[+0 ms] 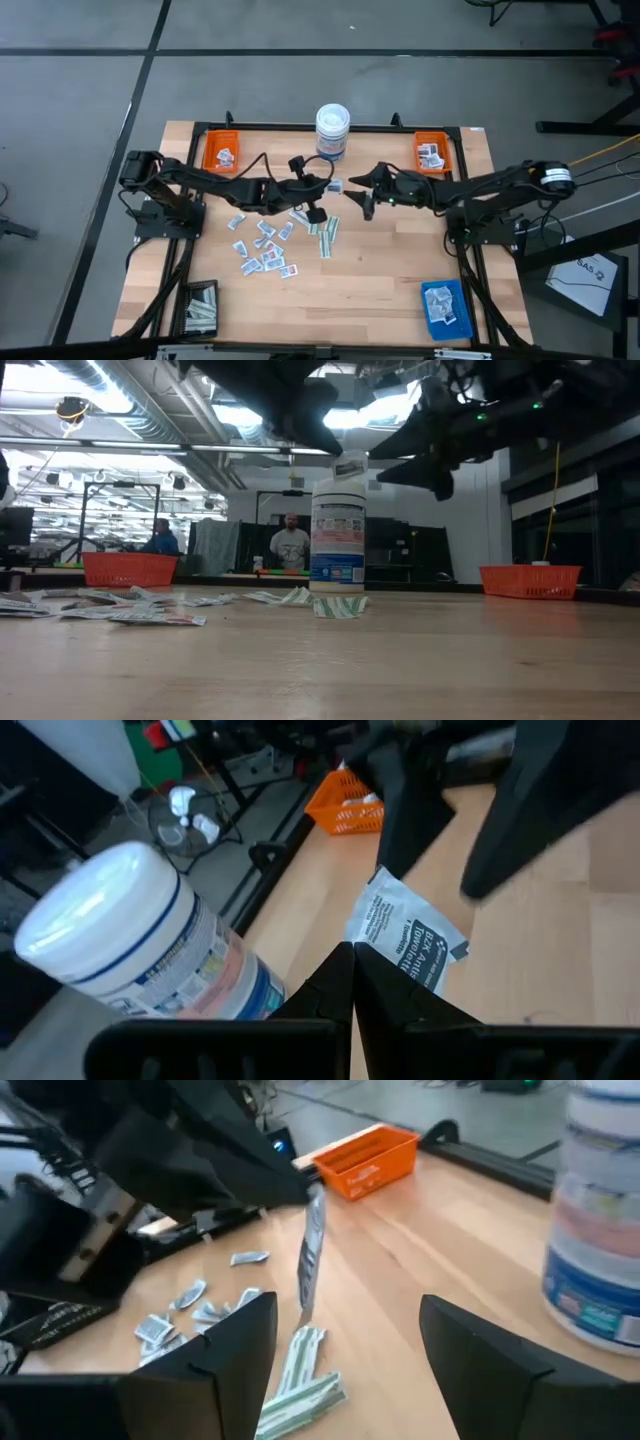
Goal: Pick & Place First Aid Supplies
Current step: Put the gray towelette pack into the right orange bin
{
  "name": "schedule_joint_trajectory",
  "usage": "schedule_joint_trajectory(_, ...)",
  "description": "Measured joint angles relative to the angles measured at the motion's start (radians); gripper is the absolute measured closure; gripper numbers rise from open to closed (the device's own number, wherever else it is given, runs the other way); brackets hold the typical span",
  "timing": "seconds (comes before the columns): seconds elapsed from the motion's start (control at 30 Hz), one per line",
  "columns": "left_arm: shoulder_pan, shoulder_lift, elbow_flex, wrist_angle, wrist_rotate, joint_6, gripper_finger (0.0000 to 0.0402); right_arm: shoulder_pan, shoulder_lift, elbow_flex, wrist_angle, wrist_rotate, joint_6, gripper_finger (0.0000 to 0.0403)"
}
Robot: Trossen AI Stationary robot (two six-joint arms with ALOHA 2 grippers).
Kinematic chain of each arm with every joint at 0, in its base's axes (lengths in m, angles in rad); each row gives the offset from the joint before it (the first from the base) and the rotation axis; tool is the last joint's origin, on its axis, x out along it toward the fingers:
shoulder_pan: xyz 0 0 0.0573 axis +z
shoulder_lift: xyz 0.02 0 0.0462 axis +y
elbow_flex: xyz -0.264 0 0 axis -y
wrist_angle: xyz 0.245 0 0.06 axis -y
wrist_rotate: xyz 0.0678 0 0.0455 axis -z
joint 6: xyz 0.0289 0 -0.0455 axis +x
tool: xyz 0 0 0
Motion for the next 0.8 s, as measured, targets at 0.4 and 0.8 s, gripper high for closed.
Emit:
schedule_joint_trajectory(0.4, -0.001, 0.000, 0.000, 0.045, 0.008, 0.020, 0.0400, -0.007, 0.092, 0.070, -0.002, -0.019, -0.032, 0.0192)
schedule_joint_trajectory(0.8, -0.001, 0.000, 0.000, 0.028, 0.008, 0.020, 0.0400, -0.015, 0.088, 0.070, -0.009, -0.011, -0.032, 0.0394)
